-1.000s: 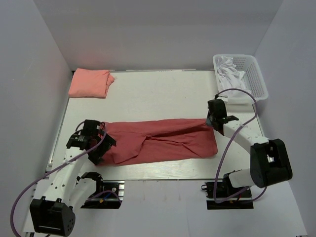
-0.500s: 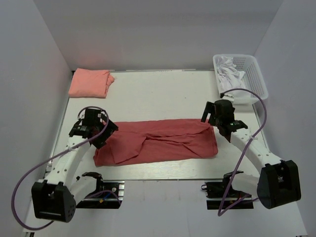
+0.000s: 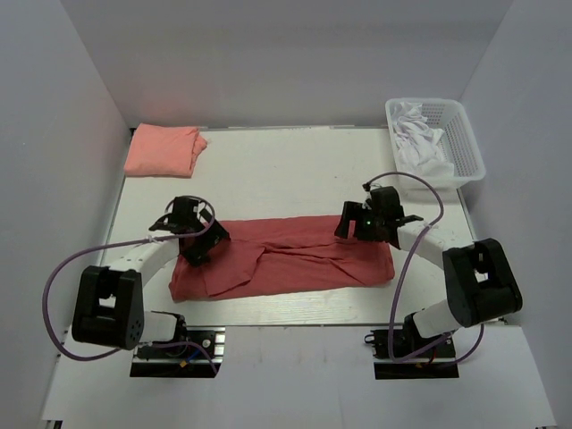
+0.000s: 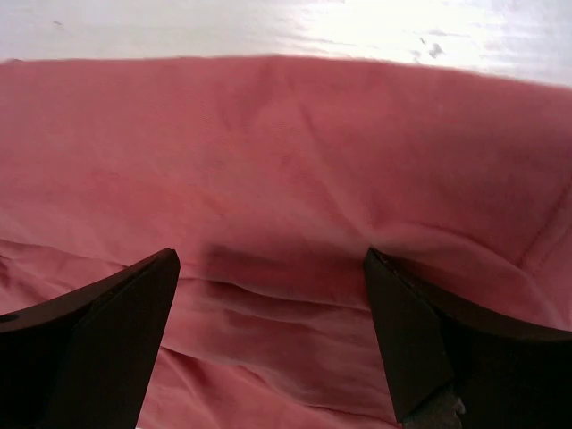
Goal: Fold and stack the t-shirts
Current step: Fold the other side of the tshirt into a rectangle, then rotate the tshirt 90 degrees
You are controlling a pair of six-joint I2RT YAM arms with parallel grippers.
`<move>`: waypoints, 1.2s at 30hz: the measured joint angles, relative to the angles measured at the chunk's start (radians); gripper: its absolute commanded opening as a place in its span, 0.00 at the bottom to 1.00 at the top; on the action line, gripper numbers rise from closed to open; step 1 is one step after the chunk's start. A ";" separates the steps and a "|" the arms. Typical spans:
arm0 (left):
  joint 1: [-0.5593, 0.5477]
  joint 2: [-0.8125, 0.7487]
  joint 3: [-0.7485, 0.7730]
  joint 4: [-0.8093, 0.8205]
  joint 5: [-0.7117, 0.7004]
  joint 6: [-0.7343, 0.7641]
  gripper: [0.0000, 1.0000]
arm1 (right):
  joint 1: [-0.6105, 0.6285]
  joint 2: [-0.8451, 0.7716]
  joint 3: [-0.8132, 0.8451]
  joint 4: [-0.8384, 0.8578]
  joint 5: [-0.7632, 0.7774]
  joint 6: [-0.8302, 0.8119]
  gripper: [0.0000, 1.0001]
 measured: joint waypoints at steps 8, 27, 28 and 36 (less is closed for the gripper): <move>0.003 0.018 -0.004 0.048 0.008 -0.010 0.99 | -0.080 0.013 -0.043 0.070 -0.034 0.027 0.90; -0.001 0.161 0.156 -0.079 -0.053 -0.026 0.99 | -0.208 -0.261 -0.061 -0.031 0.023 -0.012 0.90; -0.004 0.185 0.181 -0.088 -0.062 -0.018 0.99 | -0.203 -0.258 -0.061 -0.022 0.008 -0.015 0.90; -0.007 0.451 0.485 -0.147 -0.134 0.050 0.99 | -0.142 -0.018 -0.031 0.066 -0.077 -0.024 0.90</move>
